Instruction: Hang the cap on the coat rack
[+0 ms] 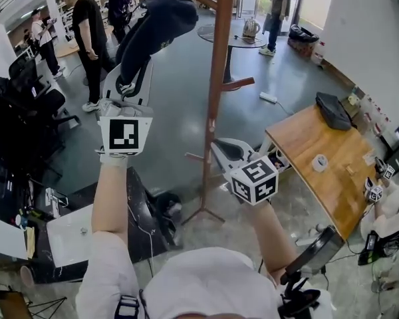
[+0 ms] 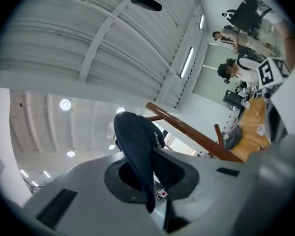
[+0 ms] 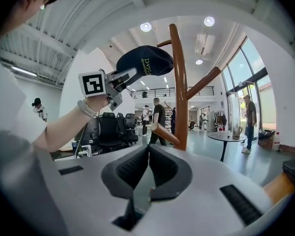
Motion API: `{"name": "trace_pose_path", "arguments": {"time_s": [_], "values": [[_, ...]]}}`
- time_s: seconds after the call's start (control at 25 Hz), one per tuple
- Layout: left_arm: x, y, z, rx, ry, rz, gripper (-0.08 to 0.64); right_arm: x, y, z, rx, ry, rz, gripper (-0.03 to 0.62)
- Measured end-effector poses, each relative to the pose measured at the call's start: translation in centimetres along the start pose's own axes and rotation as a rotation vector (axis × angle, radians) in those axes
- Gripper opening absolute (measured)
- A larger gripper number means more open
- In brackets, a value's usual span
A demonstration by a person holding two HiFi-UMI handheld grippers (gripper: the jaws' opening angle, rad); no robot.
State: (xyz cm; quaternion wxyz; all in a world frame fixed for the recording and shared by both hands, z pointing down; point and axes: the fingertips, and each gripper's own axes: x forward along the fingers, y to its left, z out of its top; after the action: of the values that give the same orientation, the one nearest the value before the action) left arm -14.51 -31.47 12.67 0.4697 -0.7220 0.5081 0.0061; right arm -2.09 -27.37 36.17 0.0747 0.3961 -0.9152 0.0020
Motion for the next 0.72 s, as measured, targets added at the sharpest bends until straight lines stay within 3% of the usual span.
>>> {"name": "trace_pose_path", "arguments": {"time_s": [0.16,0.32,0.56,0.72], "values": [[0.7,0.7,-0.6,0.05,-0.004,0.036,0.031,-0.3,-0.3,0.0,0.001,-0.005,-0.007,0.023],[1.4,1.2,-0.9,0.111,0.048,0.04,0.031,-0.3,-0.4,0.2,0.0,-0.007,-0.008,0.023],[2.3,2.6,-0.7,0.141,0.071,0.066,0.031,-0.5,-0.4,-0.1,0.002,-0.01,-0.007,0.023],[3.0,4.7,-0.8,0.097,0.064,0.121,0.031,-0.7,-0.9,-0.1,0.004,-0.009,-0.013,0.023]]}}
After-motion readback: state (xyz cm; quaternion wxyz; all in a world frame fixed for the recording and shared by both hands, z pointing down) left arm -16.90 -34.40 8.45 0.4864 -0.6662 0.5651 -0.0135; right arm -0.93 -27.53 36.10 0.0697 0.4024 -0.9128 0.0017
